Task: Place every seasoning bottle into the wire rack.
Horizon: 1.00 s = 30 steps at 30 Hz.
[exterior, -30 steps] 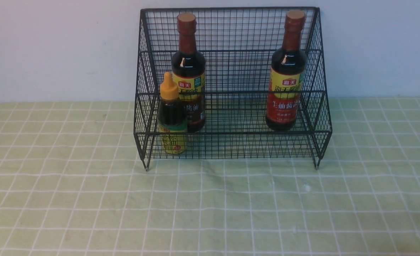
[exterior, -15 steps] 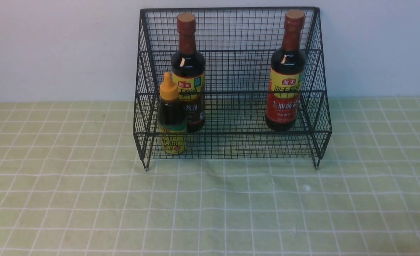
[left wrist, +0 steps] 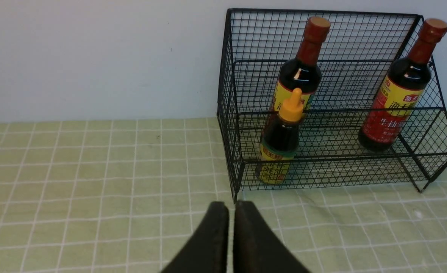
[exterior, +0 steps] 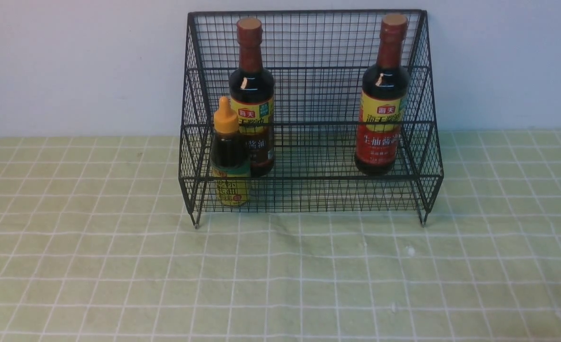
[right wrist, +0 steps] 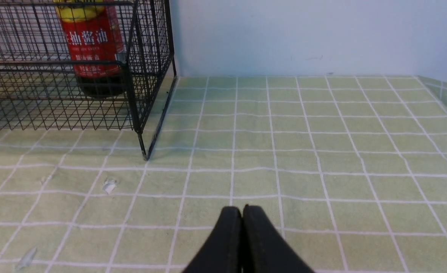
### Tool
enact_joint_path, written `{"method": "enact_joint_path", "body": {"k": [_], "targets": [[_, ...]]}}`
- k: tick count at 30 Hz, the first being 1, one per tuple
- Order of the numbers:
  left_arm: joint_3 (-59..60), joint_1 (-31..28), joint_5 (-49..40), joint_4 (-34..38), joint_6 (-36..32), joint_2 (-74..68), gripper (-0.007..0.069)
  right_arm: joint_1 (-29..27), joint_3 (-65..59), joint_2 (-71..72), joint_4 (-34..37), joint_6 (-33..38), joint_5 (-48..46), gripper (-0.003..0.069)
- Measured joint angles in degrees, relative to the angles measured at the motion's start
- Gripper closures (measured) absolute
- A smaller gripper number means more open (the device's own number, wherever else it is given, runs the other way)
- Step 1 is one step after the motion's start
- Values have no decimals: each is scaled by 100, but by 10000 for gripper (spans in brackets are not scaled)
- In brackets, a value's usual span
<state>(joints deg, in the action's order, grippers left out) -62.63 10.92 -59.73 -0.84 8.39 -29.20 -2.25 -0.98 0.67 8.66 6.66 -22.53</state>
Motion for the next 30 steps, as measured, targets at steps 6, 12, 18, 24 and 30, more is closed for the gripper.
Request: {"method": "enact_joint_path", "body": {"k": [6,12,18,24,30], "targets": [[0,0,-14,-20,-105,86,617,0,0,0,0,0,0,673],[10,0,-8,-115,-206,86,617,0,0,0,0,0,0,673],[932,-115,1251,-142,-279,578,617,0,0,0,0,0,0,673],[3430,-827,3134,-125,-839,1926,617,0,0,0,0,0,0,673],[5504,-1287,3808,-93,-999,2885,617,0,0,0,0,0,0,673]]}}
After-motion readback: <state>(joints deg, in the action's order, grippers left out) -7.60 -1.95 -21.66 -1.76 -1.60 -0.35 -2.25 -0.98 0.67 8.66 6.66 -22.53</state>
